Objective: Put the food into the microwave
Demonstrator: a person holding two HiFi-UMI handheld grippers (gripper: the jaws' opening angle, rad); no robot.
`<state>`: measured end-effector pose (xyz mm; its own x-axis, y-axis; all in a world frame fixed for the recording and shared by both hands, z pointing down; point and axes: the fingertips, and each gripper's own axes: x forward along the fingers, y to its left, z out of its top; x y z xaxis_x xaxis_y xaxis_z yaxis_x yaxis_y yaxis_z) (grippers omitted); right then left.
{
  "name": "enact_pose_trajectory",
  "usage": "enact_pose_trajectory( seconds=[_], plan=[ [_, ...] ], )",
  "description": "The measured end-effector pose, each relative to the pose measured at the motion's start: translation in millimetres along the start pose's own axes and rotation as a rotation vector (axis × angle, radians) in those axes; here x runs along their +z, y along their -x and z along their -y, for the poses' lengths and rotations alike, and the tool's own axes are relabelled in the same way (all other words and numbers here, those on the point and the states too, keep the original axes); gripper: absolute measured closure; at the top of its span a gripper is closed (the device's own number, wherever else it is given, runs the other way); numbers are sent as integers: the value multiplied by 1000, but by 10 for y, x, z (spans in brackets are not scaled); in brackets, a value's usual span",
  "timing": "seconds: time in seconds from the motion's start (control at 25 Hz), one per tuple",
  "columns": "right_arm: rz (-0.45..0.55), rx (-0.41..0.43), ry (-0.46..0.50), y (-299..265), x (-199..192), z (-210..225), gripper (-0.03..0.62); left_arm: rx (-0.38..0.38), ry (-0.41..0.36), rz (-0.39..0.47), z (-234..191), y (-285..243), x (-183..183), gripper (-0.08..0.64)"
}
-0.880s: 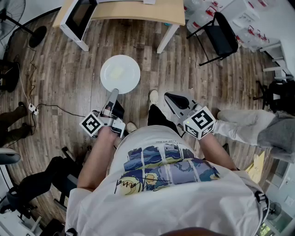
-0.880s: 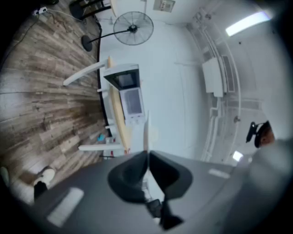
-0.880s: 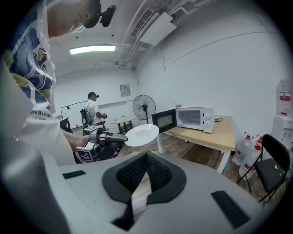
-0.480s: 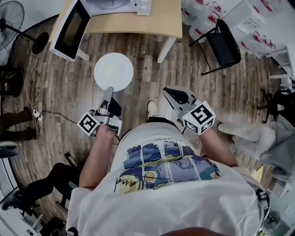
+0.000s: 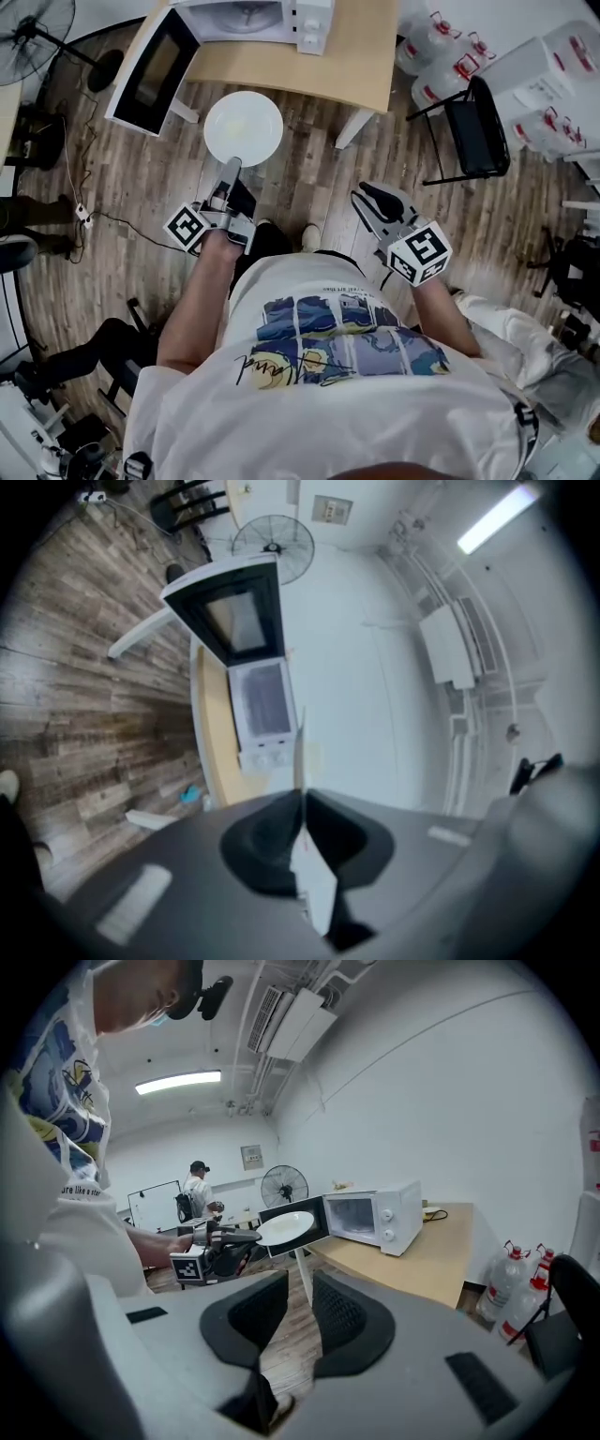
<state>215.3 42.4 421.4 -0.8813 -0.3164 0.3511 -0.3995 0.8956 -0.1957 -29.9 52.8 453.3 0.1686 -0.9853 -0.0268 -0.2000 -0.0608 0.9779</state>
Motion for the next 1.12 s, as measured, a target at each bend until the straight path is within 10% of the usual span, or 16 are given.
enact_pose_trajectory(
  seconds=[1.12],
  plan=[
    [9, -461, -187, -623, 695, 1333, 551, 108, 41, -66, -1362, -2800, 1762, 541]
  ],
)
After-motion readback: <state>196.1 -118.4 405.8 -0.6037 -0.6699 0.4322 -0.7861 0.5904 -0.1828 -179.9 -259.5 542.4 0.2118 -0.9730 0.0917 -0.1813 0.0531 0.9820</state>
